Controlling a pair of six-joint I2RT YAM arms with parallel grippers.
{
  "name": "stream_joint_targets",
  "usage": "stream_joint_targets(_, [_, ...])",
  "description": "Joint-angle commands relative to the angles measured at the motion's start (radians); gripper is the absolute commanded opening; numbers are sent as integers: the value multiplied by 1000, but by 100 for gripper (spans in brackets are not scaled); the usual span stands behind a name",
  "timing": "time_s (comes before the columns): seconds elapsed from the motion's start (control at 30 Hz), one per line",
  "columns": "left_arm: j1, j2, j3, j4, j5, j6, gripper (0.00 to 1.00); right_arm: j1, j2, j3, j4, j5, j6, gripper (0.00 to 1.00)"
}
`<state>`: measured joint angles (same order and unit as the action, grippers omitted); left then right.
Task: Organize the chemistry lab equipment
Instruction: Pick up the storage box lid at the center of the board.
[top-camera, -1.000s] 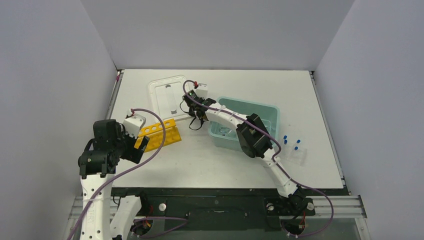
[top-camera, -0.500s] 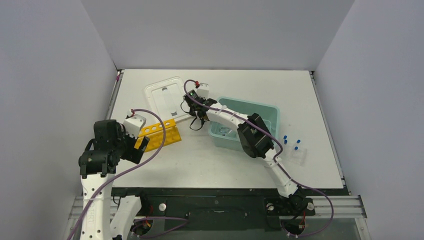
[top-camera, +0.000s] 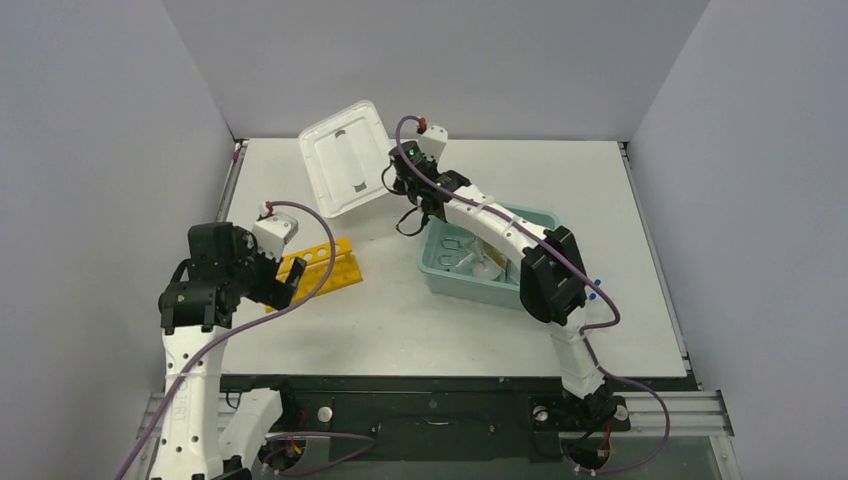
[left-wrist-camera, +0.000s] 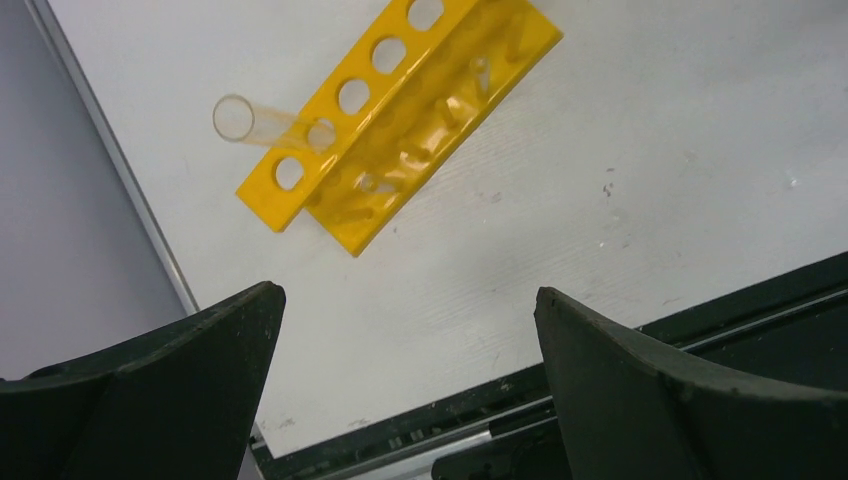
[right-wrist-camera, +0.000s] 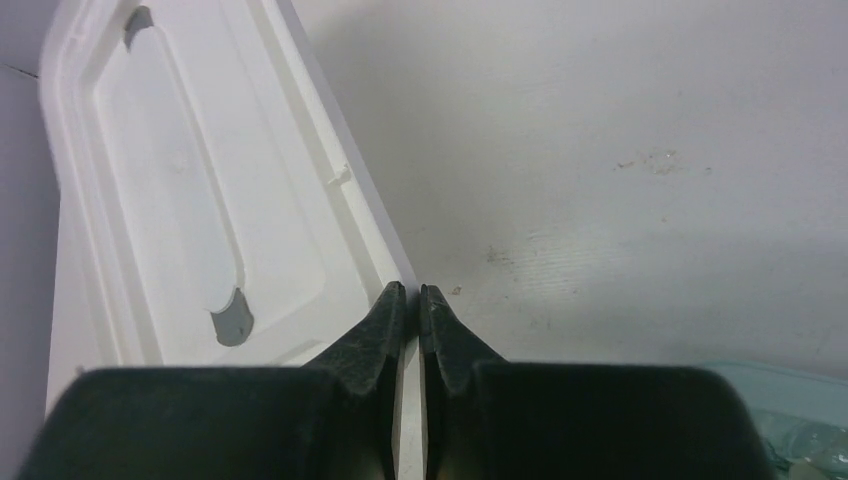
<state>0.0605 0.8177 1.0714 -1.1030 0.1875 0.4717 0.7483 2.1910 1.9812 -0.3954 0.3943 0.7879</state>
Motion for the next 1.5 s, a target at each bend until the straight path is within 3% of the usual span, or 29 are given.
stream_joint_targets(0.0, [-2,26,45,170,173,-51,97,-1,-131,-52,70,46,-20,0])
stream_joint_targets(0.1, [-35,62,31,264,189,-78,97,0,-201,-84,52,57,-39,0])
stream_joint_targets(0.27, [-184,110,77,334,115,-102,97,-1,-363,-190,34,77,-62,0])
stream_joint_targets(0.47, [-254,146,158,359,96,-301,96,-9,-588,-399,50,98,-96,0])
stream_joint_targets(0.83, [-260,150,235,492,223,-675,97,-42,-1033,-737,132,17,3,0])
stream_joint_targets(0.97, [-240,145,218,628,299,-880,97,-42,-1138,-818,171,-16,65,0])
stream_joint_targets(1.3, [-188,162,198,931,426,-1284,97,-26,-1241,-861,210,-77,157,0])
stream_joint_targets(1.47, [-189,157,154,976,441,-1335,96,6,-1245,-859,247,-93,188,0])
